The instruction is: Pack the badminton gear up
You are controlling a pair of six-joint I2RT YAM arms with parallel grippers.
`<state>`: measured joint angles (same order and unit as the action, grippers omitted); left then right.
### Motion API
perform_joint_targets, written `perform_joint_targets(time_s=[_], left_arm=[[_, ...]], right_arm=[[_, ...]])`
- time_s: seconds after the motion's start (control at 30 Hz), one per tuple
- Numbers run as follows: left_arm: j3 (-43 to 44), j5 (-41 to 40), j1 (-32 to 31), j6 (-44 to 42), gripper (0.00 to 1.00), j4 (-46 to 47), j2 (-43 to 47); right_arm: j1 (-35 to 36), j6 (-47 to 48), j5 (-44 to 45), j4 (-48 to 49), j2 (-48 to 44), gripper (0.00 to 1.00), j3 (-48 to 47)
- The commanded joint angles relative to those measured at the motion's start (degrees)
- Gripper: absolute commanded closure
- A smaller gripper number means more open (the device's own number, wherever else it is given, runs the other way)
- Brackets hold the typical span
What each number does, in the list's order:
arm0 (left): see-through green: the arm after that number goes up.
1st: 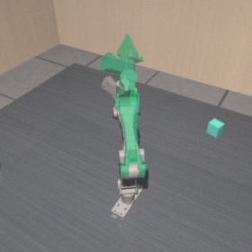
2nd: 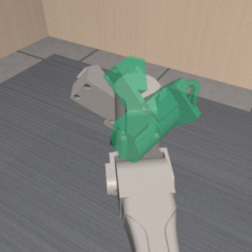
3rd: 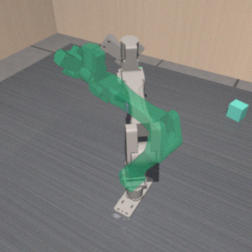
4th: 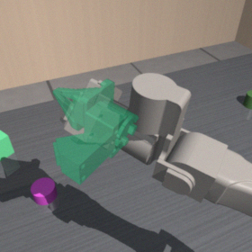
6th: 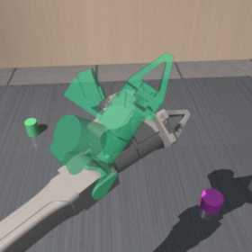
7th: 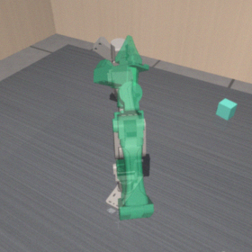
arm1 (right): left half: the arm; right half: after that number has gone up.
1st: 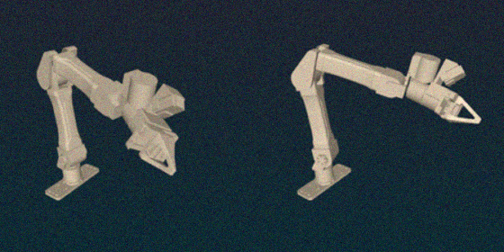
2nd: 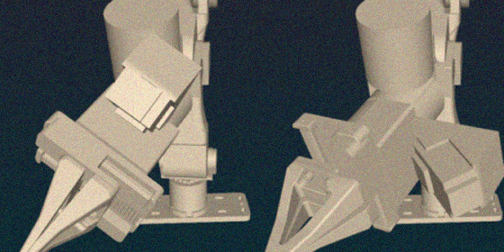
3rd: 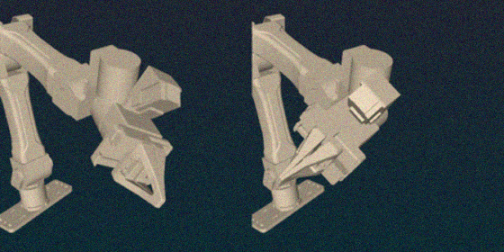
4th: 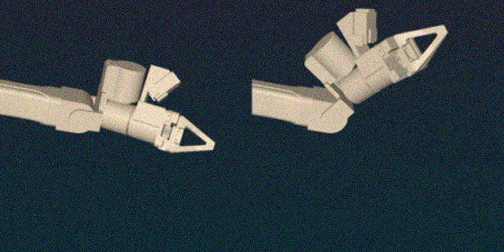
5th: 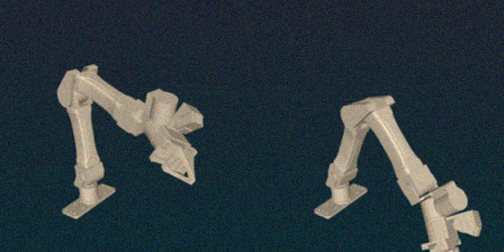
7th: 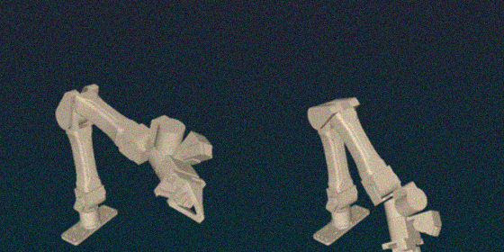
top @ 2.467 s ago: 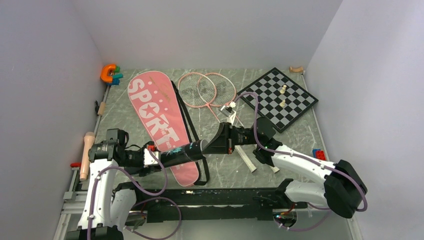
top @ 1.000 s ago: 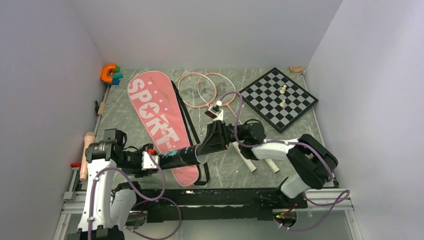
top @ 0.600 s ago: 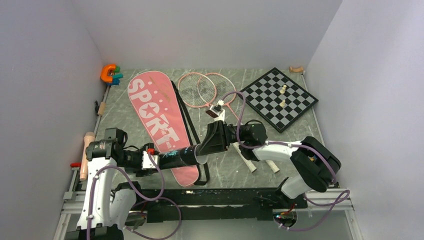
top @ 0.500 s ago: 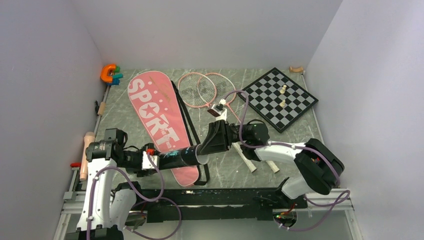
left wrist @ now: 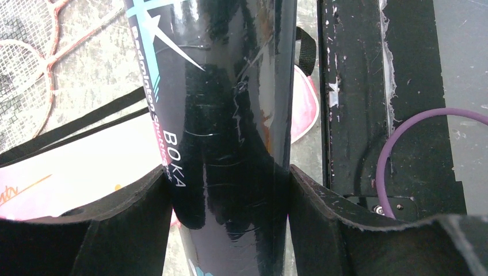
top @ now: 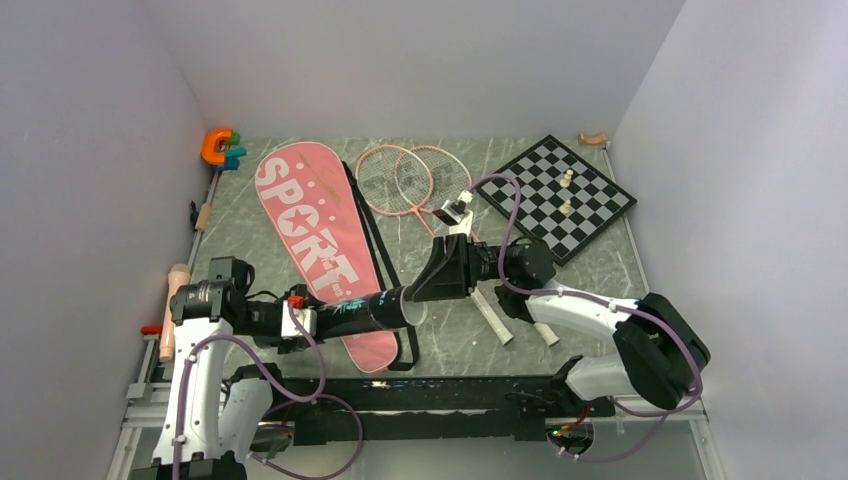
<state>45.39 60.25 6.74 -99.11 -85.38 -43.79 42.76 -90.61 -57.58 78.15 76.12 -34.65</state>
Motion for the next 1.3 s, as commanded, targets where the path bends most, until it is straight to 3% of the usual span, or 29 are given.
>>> perform_joint_targets(time_s=[0.0, 0.17, 0.4, 0.5, 0.73, 0.8, 1.03, 1.27], left_arm=[[3.7, 11.2, -0.8, -1.0, 1.0, -2.0, 0.3], [4.1, 12.0, -0.8, -1.3, 1.0, -2.9, -0.3], [4.2, 12.3, -0.8, -0.7, 1.0, -2.8, -0.6], [3.8, 12.2, -0.8, 0.7, 1.0, -1.5, -0.2], [2.7, 12.4, -0.8, 5.9, 1.0, 3.3, 1.1], [2.6, 12.4, -0.8, 6.4, 1.0, 3.8, 1.2], [3.3, 12.5, -0.8, 5.5, 1.0, 2.7, 0.4], [2.8, 12.5, -0.8, 7.2, 1.0, 4.0, 1.4]], right_arm=[[-0.7, -0.1, -0.4, 1.8, 1.6, 0.59, 2.6], [-1.8, -3.1, -0.2, 7.9, 2.4, 0.61, 4.0], [-3.3, -3.5, -1.6, 7.7, 0.0, 0.63, 4.9], [-4.2, 1.7, -2.6, -1.7, -4.2, 0.61, 4.9], [-7.7, 24.7, -3.6, -41.5, -17.1, 0.56, 0.5], [-9.1, 29.0, -3.6, -49.0, -19.3, 0.56, -1.1], [-11.8, 40.1, -1.8, -66.6, -22.1, 0.57, -7.8], [-11.4, 42.3, 0.6, -69.6, -22.0, 0.67, -9.2]])
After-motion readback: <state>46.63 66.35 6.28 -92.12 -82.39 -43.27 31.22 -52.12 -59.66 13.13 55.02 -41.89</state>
